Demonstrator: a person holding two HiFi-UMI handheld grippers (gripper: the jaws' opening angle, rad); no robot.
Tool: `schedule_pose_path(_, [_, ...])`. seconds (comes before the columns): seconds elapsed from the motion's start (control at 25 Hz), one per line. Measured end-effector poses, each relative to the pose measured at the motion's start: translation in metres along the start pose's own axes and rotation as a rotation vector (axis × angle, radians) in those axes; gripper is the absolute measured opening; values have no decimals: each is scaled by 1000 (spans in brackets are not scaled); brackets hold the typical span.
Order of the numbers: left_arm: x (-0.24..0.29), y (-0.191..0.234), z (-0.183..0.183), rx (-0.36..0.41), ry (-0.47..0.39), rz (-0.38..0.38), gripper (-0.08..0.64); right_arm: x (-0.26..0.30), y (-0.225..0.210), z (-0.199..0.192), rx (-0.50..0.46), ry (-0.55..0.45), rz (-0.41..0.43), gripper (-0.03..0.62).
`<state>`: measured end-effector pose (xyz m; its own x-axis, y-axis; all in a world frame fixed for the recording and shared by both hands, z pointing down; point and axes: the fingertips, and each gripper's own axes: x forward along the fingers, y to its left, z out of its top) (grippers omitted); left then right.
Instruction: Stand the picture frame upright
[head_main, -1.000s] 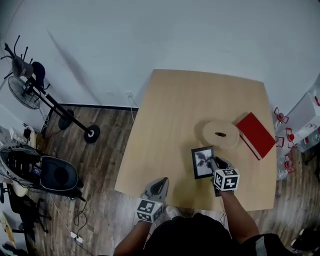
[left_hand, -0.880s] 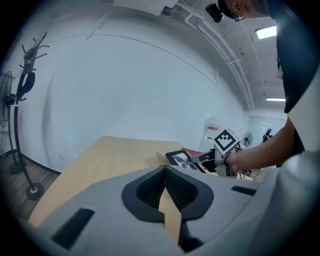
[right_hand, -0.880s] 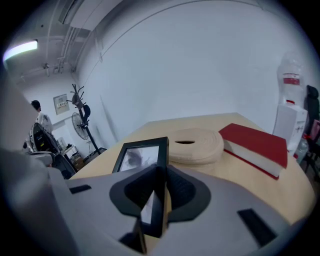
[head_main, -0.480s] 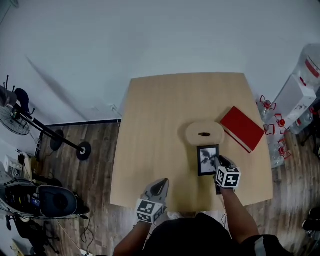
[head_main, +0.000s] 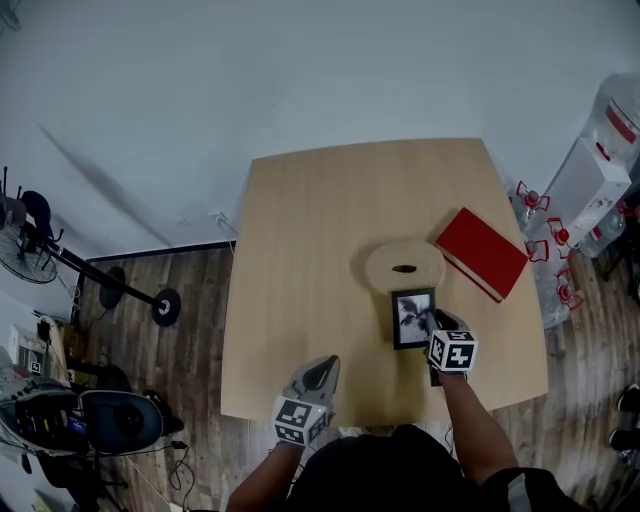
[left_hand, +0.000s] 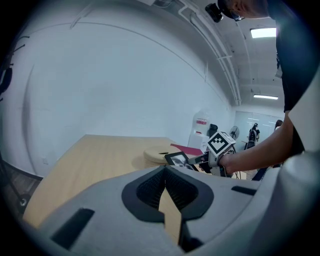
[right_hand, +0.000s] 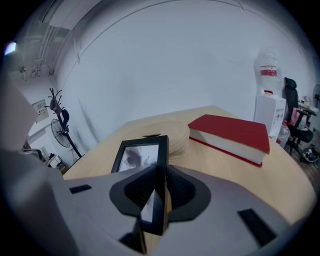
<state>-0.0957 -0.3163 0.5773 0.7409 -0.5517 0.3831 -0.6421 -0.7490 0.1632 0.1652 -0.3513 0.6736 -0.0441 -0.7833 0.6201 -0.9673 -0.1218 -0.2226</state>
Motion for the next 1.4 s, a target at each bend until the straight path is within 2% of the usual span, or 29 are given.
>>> schedule_pose_path(0.44, [-4,1,7,8,25,-14,-5,12,7,1,-25,58,-25,64])
schedule_pose_path(0.68, [-12,12,5,2,33,11,-5,20,9,5,-84,71,-57,64])
schedule_pose_path(0.92, [-20,18,2,-20,52,32,-5,23,12,6,-100,78,-70,64])
schedule_pose_path(1.04, [-22,20,5,-26,51,34,-5,23,17,10,-85,76,-50,66])
schedule_pose_path(1.12, [-23,21,8,-28,44,35,-5,19,23,17,-81,60,-31,119])
schedule_pose_path(1.24, [-21,21,15,-29,14,29,-5,1,32,32,-121,12,-28,123])
schedule_pose_path(1.4, [-19,16,17,-40,18,17,-5,-27,46,51,-163,-55,5,123])
